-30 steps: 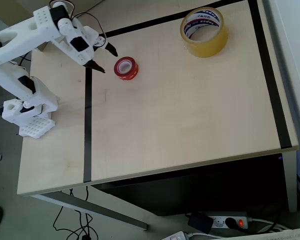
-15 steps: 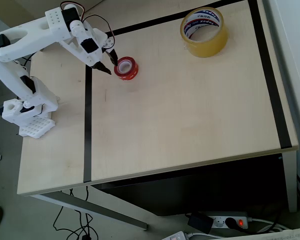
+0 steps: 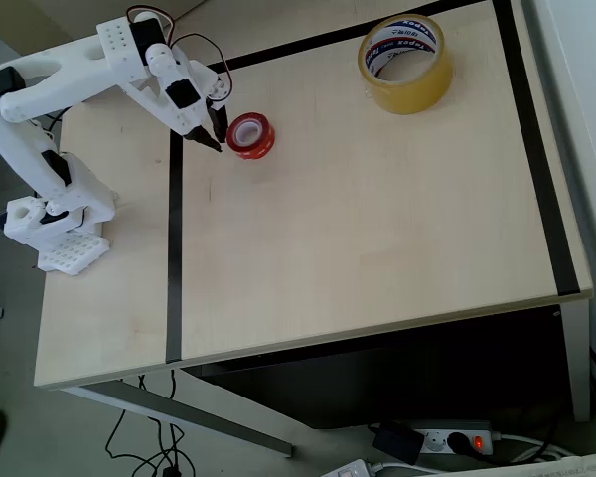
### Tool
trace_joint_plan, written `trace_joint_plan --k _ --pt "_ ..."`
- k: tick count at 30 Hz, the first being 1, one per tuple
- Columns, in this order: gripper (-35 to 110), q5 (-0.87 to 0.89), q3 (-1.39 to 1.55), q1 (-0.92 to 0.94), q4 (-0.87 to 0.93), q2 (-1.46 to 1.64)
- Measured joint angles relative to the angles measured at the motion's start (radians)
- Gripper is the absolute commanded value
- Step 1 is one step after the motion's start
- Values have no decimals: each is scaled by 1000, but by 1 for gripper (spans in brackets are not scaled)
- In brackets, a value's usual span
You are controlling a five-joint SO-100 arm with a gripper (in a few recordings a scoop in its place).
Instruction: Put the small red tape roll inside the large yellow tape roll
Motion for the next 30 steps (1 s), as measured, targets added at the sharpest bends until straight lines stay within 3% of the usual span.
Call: trace_joint_plan --k 12,21,30 --pt "0 0 -40 48 75 114" --pt "0 0 -60 275 97 244" --pt "0 0 -367 341 91 94"
